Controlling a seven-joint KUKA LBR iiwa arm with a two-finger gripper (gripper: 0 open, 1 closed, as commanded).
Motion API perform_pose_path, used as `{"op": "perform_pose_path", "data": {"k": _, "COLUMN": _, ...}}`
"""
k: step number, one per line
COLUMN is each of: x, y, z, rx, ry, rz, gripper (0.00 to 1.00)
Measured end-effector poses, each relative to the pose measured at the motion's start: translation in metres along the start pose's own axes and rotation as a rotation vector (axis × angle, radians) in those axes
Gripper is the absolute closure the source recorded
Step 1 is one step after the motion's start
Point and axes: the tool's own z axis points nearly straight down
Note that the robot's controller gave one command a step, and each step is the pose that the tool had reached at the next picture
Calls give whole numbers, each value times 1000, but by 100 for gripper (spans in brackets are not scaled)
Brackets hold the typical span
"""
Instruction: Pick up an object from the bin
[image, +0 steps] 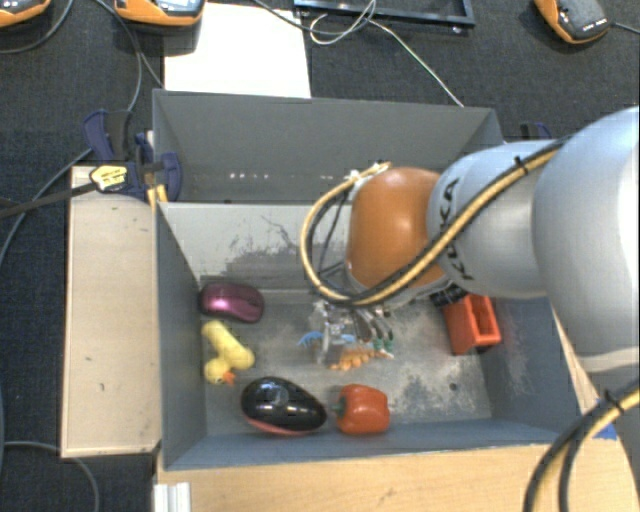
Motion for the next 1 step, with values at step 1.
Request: {"op": "perform_pose_path", "data": {"k": 1, "x": 0, "y": 0, "z": 0, "rx": 0, "ry": 0, "rz": 2, "gripper": 100}}
